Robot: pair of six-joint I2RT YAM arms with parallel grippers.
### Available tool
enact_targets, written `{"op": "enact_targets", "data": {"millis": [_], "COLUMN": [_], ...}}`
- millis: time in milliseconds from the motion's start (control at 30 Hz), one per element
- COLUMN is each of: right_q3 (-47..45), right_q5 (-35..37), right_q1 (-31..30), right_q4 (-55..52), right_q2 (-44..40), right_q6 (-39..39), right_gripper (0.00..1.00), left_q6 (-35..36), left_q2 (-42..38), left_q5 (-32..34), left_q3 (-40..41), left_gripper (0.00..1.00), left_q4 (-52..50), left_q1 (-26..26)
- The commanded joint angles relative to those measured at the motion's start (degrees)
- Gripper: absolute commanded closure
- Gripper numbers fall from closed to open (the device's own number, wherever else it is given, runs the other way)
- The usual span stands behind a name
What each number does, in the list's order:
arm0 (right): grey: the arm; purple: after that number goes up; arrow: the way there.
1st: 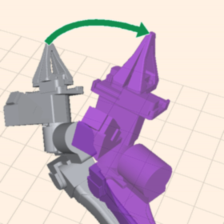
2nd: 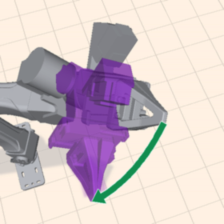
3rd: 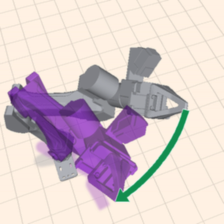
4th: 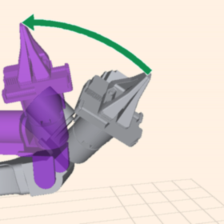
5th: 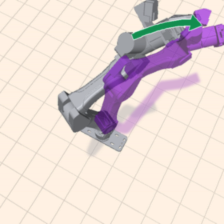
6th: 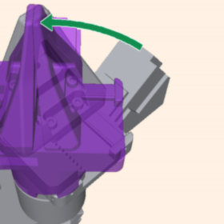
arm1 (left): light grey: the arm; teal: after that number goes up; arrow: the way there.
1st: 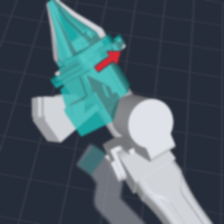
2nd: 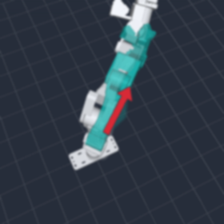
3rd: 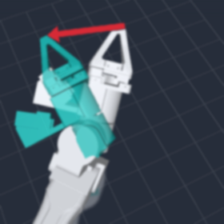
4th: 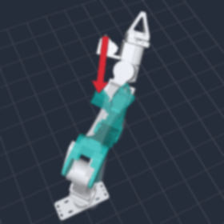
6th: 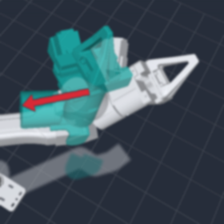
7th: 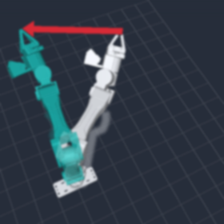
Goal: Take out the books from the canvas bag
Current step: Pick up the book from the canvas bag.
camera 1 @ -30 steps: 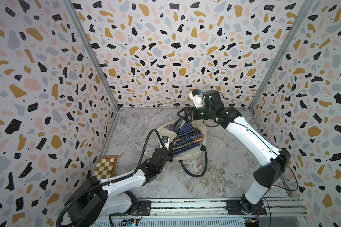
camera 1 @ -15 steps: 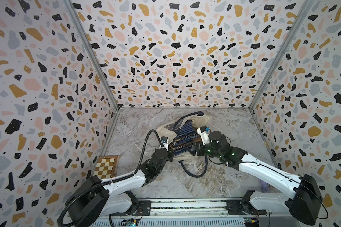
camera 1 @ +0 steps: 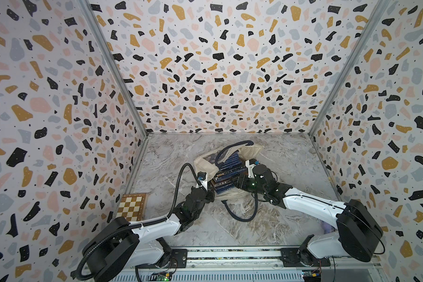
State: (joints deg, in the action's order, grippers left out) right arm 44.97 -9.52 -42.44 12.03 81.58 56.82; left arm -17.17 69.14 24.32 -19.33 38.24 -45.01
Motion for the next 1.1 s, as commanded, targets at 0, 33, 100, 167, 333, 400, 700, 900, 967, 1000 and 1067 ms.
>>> {"op": "enact_targets", "data": {"millis": [0,33,100,167,333,400,700,900,967,1000,1067], "right_q3": [0.06,0.33,0.65,0.28,0.72,1.79,5.65,8.80,9.92,11.14,13.20], "right_q5": [0.30,0.72,1.73,1.98,1.62,2.39,4.48,4.60,5.40,5.91,5.40], "right_q1": [0.39,0.42,0.68,1.24,3.12,3.49,4.52,4.73,4.20,3.98,3.93], "right_q4": [2.83,2.85,2.21,2.94,5.06,4.80,4.35,5.06,5.72,5.15,4.16], "right_q2": [1.48,2.23,3.43,4.64,7.47,8.36,13.71,16.89,17.59,18.22,19.71], "right_q6": [3.02,2.99,3.43,3.89,5.13,4.85,5.60,7.79,8.06,8.00,7.78], "right_gripper": [0.51,0.51,0.51,0.52,0.55,0.56,0.62,0.62,0.62,0.61,0.61], "left_q6": [-0.28,-0.77,-0.96,-1.47,-2.12,-1.58,-0.05,0.52,0.60,0.64,0.86], "left_q2": [0.08,-0.11,-0.56,-0.92,-0.96,-0.78,-1.27,-1.03,-0.94,-0.94,-0.77], "left_q5": [-0.04,0.87,1.70,1.69,2.16,1.95,1.58,1.02,0.85,0.68,0.26], "left_q3": [0.17,0.13,-0.51,-1.17,-2.29,-2.80,-2.46,-2.38,-2.33,-2.29,-2.38], "left_gripper": [1.00,1.00,1.00,1.00,1.00,1.00,1.00,1.00,1.00,1.00,1.00], "left_q4": [2.98,2.54,0.47,-1.41,-3.66,-4.34,-3.09,-2.91,-2.77,-2.65,-2.41], "left_q1": [-0.32,-0.32,-0.32,-0.31,-0.26,-0.25,-0.27,-0.32,-0.33,-0.28,-0.30]}}
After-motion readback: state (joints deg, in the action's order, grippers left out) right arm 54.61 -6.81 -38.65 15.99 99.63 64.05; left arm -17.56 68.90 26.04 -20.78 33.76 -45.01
